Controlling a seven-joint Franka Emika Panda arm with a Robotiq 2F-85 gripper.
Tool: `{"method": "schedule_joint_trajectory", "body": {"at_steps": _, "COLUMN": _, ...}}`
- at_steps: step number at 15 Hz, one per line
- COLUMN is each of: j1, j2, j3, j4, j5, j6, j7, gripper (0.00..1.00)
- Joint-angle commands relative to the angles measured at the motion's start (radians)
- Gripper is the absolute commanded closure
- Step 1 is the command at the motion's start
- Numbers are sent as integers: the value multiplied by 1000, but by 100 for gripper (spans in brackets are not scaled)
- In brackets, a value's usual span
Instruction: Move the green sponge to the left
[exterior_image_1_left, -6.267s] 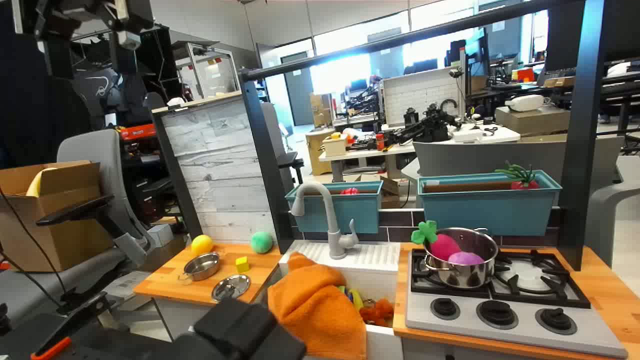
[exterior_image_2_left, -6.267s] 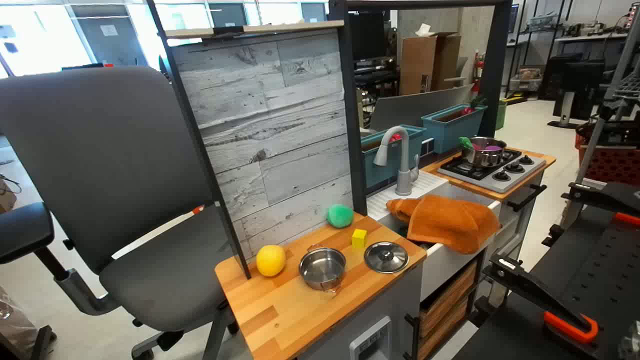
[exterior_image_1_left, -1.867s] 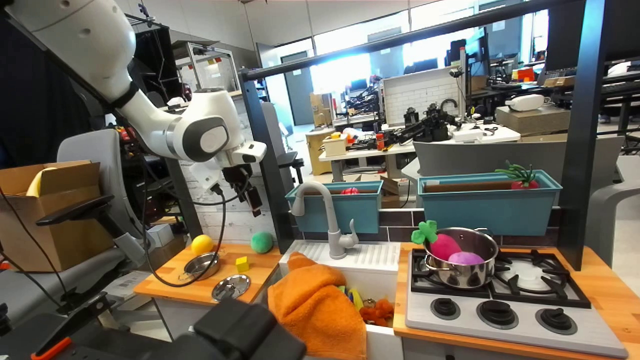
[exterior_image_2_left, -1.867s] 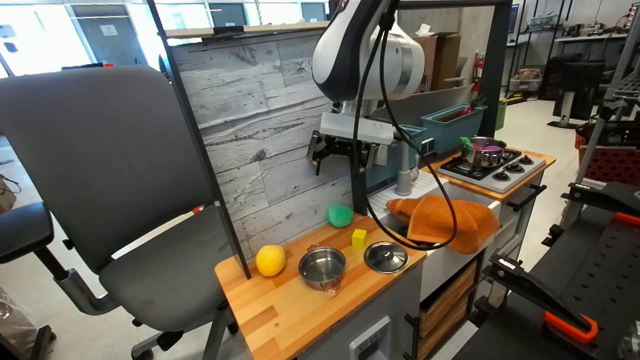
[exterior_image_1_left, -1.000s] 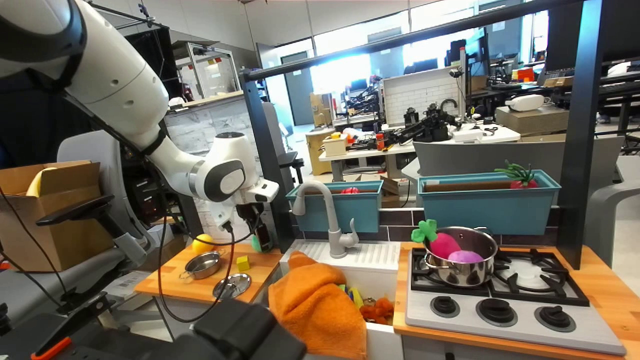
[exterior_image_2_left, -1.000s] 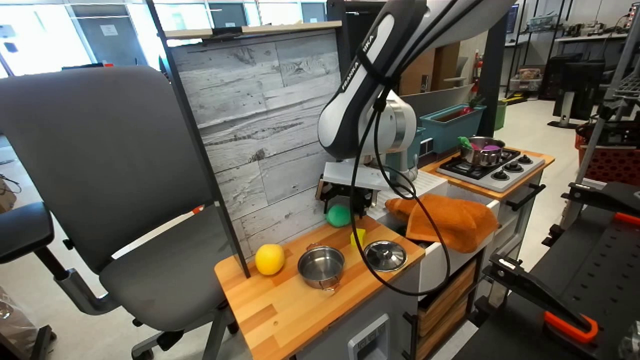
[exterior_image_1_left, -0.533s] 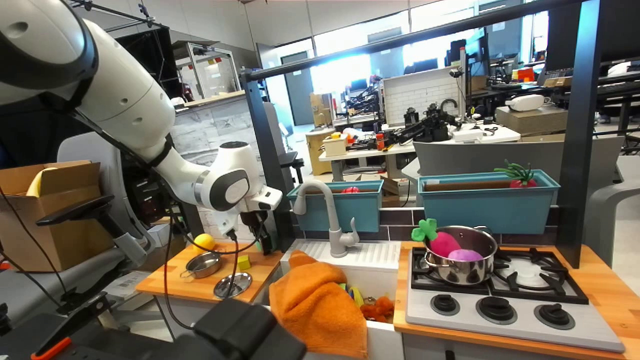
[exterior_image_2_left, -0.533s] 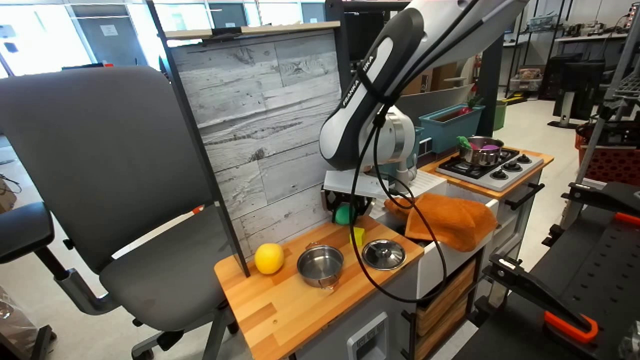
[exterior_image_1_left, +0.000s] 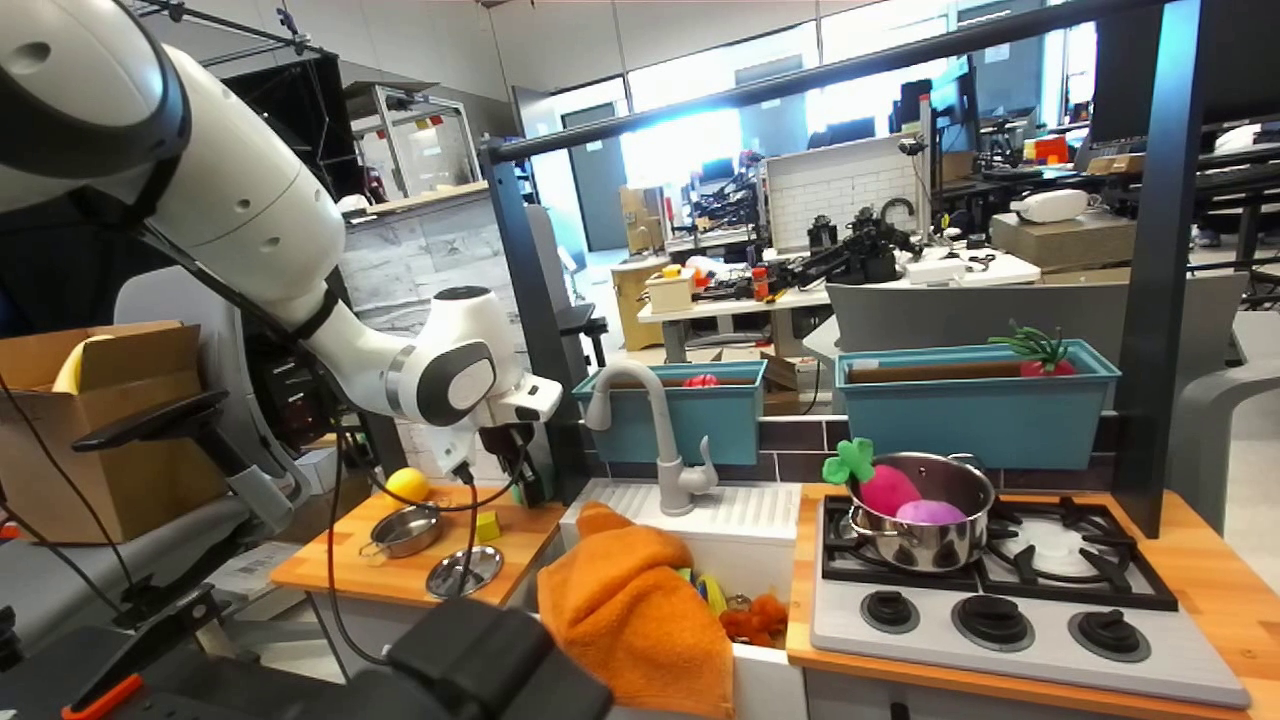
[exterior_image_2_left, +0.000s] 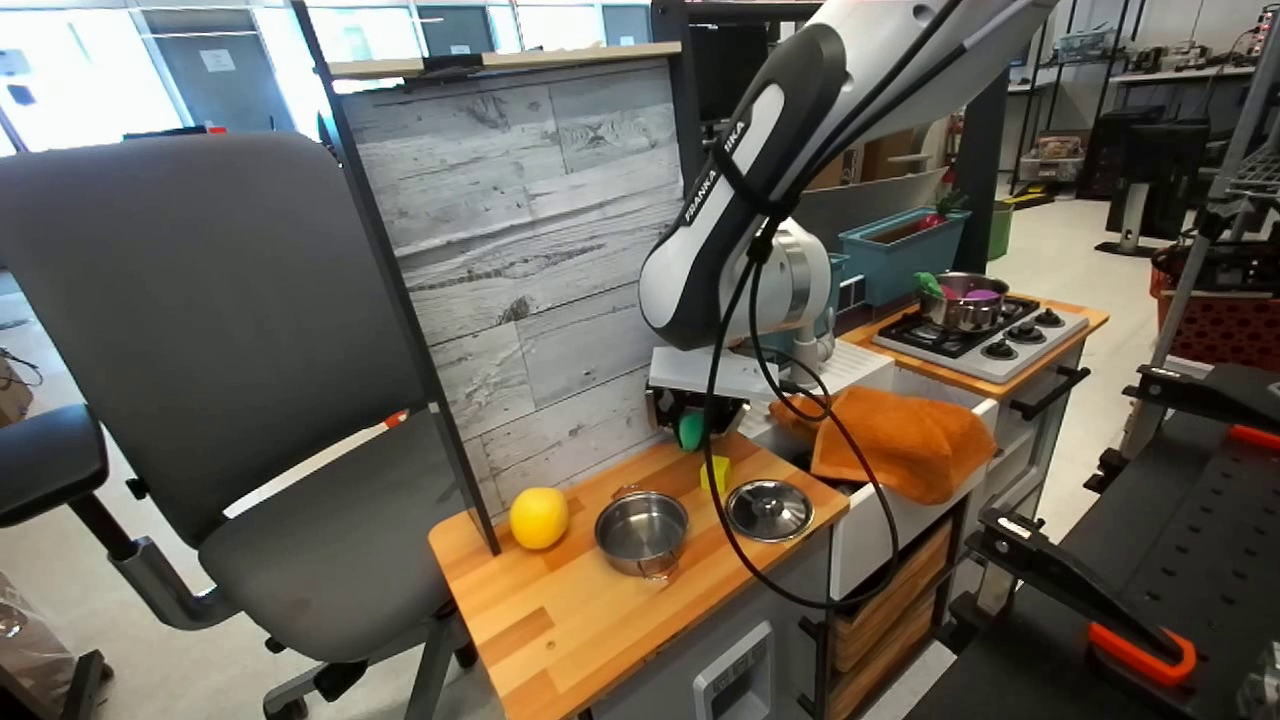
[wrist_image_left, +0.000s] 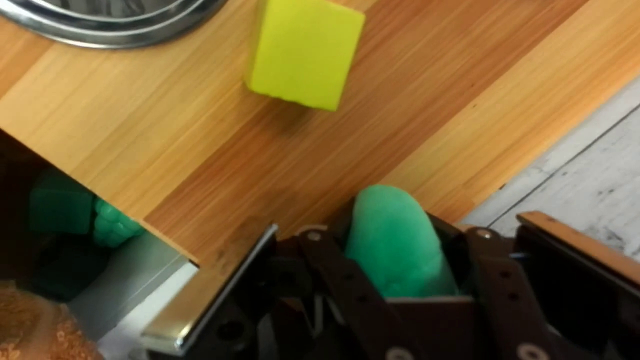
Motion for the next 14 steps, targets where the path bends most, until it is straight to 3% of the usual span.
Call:
{"method": "schedule_joint_trajectory", "body": {"at_steps": 1, "j1": 39, "j2": 33, "j3": -21, "j4": 25, "j5": -42, "j6": 31, "j7": -22, "gripper": 99}}
{"method": "schedule_joint_trajectory", "body": {"at_steps": 14, "j1": 170, "j2": -5, "j3": -11, "j4": -118, "j5": -109, "j6": 245, "j7": -182, "gripper": 100}}
